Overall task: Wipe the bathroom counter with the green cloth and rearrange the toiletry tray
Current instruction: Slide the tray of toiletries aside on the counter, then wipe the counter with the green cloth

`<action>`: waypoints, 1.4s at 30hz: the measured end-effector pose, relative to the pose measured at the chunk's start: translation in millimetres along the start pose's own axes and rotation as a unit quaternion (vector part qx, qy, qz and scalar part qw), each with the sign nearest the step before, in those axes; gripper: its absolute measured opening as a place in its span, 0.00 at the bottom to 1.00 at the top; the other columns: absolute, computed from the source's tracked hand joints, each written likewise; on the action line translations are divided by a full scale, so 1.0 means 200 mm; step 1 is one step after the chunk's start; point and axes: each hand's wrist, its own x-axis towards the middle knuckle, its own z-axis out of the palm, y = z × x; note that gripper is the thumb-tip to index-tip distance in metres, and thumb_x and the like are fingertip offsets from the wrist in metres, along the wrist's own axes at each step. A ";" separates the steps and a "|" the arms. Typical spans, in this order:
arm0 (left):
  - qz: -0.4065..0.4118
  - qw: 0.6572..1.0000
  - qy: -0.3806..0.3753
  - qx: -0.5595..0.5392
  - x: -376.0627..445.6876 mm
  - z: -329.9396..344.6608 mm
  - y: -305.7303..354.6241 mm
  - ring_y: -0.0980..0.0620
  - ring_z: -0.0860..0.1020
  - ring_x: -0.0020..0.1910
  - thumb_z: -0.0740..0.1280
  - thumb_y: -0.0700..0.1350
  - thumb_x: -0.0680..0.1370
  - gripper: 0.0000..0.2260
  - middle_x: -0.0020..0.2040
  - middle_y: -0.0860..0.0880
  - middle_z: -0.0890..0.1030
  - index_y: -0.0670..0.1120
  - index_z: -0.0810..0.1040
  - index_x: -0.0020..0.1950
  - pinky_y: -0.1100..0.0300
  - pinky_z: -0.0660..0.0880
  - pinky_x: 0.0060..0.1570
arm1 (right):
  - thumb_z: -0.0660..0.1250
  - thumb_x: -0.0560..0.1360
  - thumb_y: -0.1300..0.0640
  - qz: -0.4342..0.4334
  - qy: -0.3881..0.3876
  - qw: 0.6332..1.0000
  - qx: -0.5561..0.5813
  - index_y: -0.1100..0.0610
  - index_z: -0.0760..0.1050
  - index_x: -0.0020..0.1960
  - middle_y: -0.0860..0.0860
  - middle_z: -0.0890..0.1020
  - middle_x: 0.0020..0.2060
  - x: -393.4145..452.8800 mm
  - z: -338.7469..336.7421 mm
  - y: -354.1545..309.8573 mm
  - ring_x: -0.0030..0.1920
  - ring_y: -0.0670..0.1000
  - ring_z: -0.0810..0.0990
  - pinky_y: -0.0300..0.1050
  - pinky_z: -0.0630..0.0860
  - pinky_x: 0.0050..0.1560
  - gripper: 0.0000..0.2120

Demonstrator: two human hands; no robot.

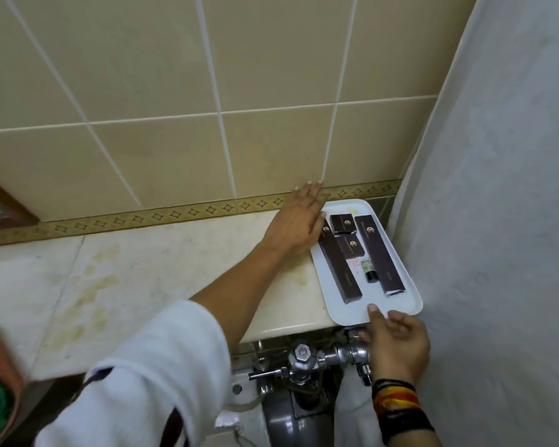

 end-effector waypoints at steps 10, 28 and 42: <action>-0.131 0.982 0.089 0.101 -0.85 -0.57 -0.28 0.45 0.45 0.84 0.48 0.49 0.86 0.27 0.85 0.43 0.48 0.42 0.49 0.84 0.47 0.45 0.82 | 0.52 0.84 0.48 -0.530 -0.184 0.697 -0.446 0.58 0.42 0.83 0.58 0.40 0.82 -0.54 0.56 -0.37 0.82 0.59 0.38 0.67 0.43 0.78 0.34; -0.446 0.891 0.028 0.075 -2.68 -0.96 -1.10 0.43 0.76 0.66 0.58 0.45 0.83 0.17 0.68 0.41 0.78 0.41 0.74 0.70 0.49 0.71 0.69 | 0.57 0.81 0.56 -0.478 -0.484 0.540 -0.495 0.54 0.44 0.83 0.58 0.53 0.82 -2.40 1.09 0.32 0.79 0.60 0.57 0.57 0.58 0.78 0.35; -0.463 0.860 0.177 -0.121 -2.29 -1.09 -1.01 0.51 0.82 0.40 0.66 0.34 0.74 0.13 0.41 0.50 0.85 0.48 0.85 0.38 0.61 0.76 0.41 | 0.64 0.72 0.65 -0.342 -0.476 0.753 -0.300 0.52 0.74 0.71 0.55 0.73 0.60 -2.20 0.96 0.02 0.58 0.59 0.78 0.46 0.74 0.63 0.29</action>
